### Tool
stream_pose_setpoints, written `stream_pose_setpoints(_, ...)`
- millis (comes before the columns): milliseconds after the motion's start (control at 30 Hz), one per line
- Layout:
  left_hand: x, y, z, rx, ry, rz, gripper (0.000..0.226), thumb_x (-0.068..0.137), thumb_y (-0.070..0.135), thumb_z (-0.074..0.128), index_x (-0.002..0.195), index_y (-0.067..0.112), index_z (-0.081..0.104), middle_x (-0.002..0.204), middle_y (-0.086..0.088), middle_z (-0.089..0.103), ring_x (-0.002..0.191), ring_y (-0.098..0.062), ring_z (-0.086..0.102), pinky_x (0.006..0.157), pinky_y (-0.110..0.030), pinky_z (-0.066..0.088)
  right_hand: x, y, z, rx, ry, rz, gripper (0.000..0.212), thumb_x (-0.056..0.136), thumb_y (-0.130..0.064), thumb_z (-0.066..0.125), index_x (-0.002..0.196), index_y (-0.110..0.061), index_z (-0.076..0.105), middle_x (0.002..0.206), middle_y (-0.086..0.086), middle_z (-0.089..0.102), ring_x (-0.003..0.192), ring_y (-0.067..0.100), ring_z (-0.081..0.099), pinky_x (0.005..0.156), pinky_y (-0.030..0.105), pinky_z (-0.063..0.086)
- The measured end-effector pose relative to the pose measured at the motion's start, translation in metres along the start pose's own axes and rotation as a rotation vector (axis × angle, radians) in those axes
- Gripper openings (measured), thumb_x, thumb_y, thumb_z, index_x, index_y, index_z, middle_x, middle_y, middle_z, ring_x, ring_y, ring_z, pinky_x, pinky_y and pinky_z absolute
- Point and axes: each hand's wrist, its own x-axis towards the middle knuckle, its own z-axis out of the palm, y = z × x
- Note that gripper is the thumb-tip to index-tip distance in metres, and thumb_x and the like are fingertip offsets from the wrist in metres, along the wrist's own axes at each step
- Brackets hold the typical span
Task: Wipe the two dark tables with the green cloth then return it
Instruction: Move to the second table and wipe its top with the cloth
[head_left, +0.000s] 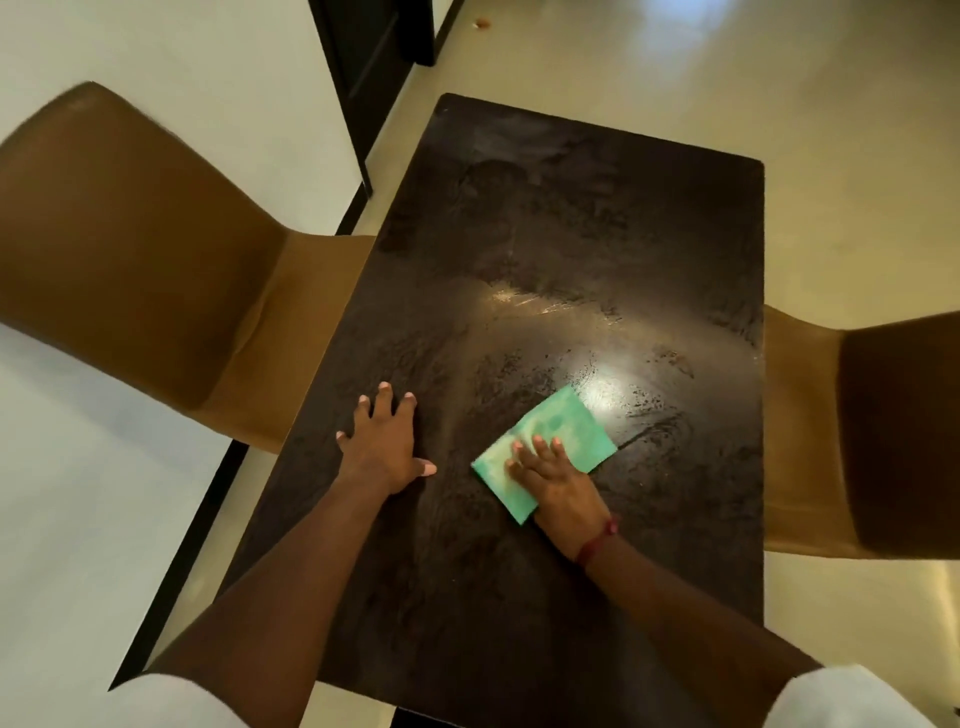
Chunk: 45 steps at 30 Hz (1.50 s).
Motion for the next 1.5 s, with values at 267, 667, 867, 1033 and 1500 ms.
stream_pose_setpoints(267,0.003,0.0,0.001,-0.03,0.024,-0.013,0.108,0.074,0.04,0.082,0.154,0.023,0.012,0.163,-0.009,-0.004,0.148,-0.039,-0.002,0.111,-0.069,0.02,-0.005,0.079,-0.038,0.123,0.114,0.424,0.051,0.07,0.014,0.063,0.112,-0.015,0.067,0.128,0.011,0.059,0.122,0.035,0.052,0.106,0.047,0.036)
stream_pose_setpoints(667,0.004,-0.002,0.002,-0.027,0.048,0.001,0.107,0.071,0.042,0.084,0.153,0.024,0.018,0.162,-0.011,0.003,0.147,-0.041,0.005,0.111,-0.068,0.023,-0.072,0.108,-0.049,0.055,0.128,0.424,0.042,0.079,0.006,0.056,0.114,-0.015,0.066,0.13,0.01,0.057,0.125,0.031,0.049,0.108,0.046,0.033)
stream_pose_setpoints(867,0.006,-0.002,0.002,-0.025,0.05,-0.011,0.109,0.069,0.04,0.085,0.153,0.023,0.018,0.163,-0.011,0.003,0.147,-0.042,0.005,0.111,-0.068,0.023,-0.059,0.04,-0.029,0.029,0.213,0.584,0.054,0.061,0.013,0.068,0.112,-0.006,0.066,0.123,0.022,0.06,0.114,0.044,0.054,0.101,0.044,0.04)
stream_pose_setpoints(1033,0.007,-0.004,0.006,-0.021,0.035,-0.012,0.109,0.073,0.042,0.082,0.155,0.024,0.013,0.163,-0.009,-0.002,0.148,-0.039,-0.001,0.113,-0.067,0.019,-0.114,0.089,-0.035,-0.064,0.037,0.091,0.047,0.07,0.001,0.073,0.112,-0.017,0.065,0.129,0.008,0.059,0.122,0.032,0.05,0.106,0.045,0.037)
stream_pose_setpoints(1500,0.016,0.002,-0.009,0.105,0.042,0.037,0.12,0.056,0.05,0.089,0.151,0.019,0.022,0.158,-0.018,0.016,0.142,-0.043,0.021,0.108,-0.062,0.034,-0.119,0.125,-0.079,-0.047,-0.022,0.469,0.056,0.066,0.008,0.071,0.116,-0.015,0.064,0.133,0.009,0.055,0.122,0.034,0.051,0.084,0.049,0.054)
